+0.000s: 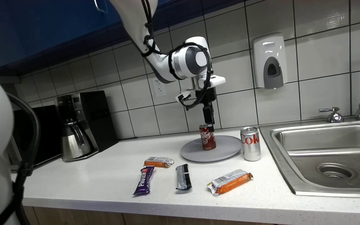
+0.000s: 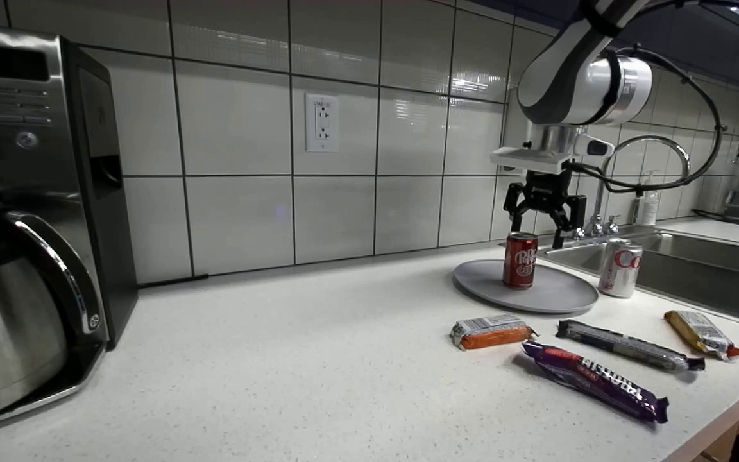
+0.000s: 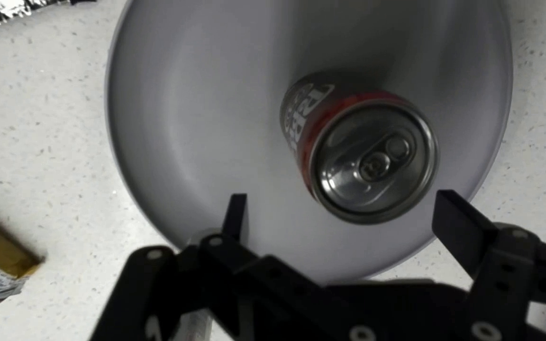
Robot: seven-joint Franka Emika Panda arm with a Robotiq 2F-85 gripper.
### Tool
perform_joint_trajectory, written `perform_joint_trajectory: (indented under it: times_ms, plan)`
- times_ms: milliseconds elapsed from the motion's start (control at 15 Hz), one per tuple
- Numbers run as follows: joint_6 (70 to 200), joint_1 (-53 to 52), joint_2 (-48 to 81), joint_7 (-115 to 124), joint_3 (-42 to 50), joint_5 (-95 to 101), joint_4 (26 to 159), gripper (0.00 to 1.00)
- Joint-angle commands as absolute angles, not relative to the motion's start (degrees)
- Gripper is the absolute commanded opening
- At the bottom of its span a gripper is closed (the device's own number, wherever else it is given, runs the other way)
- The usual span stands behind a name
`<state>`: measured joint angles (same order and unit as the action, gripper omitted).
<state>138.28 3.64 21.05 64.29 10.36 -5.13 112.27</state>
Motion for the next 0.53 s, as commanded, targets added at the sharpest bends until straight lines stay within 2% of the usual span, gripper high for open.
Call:
perform_joint_trajectory:
  times_ms: [0,467]
  plan:
    - [138.6,3.7,23.1,63.8,9.5,-7.1,109.6,1.0]
    - [138.5,2.7,23.8,63.8,9.0,-6.9,108.9,1.0]
